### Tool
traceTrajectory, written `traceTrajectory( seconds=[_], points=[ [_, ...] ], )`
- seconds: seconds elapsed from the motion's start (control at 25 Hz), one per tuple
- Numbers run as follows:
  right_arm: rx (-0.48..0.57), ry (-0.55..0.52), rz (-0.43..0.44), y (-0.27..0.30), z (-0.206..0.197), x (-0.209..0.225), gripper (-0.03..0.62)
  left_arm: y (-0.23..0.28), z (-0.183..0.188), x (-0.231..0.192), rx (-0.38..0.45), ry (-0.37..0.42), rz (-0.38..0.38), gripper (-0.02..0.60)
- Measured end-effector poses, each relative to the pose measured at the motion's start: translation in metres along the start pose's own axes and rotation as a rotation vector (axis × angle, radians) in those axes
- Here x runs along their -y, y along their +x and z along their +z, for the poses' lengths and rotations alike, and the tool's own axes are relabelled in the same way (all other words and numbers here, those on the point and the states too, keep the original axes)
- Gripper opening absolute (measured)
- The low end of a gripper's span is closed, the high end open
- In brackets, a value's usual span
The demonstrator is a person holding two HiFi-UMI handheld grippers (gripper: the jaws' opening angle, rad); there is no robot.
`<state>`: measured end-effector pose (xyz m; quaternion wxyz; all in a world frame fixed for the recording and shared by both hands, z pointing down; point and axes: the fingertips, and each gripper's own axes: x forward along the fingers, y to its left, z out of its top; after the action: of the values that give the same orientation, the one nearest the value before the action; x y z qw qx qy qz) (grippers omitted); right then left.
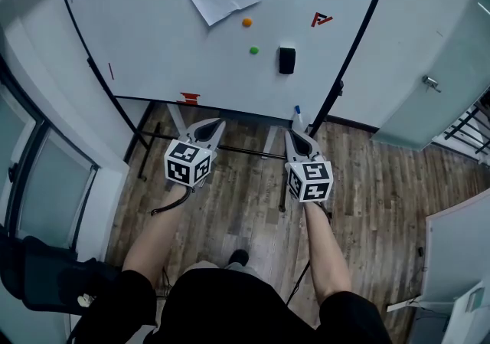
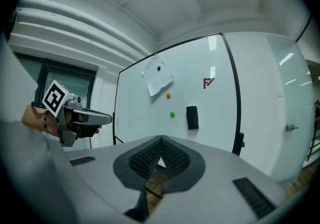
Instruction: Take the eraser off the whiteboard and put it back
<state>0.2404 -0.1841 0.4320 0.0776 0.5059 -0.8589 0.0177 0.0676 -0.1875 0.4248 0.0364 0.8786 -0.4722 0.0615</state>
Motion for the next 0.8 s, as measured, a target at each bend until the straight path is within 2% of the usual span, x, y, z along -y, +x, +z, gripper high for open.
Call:
traceTrajectory(
  seconds=[0.32,0.8],
  points=[
    [-0.002,0.002,-0.003,0.017,-0.001,0.014,0.023,0.026,0.000,0.001,-0.006,0.010,-0.025,0.021],
    [-0.013,-0.011,-0.024,0.056,0.012,0.018,0.023,0.055,0.011,-0.023,-0.001,0.012,-0.073,0.021]
  ],
)
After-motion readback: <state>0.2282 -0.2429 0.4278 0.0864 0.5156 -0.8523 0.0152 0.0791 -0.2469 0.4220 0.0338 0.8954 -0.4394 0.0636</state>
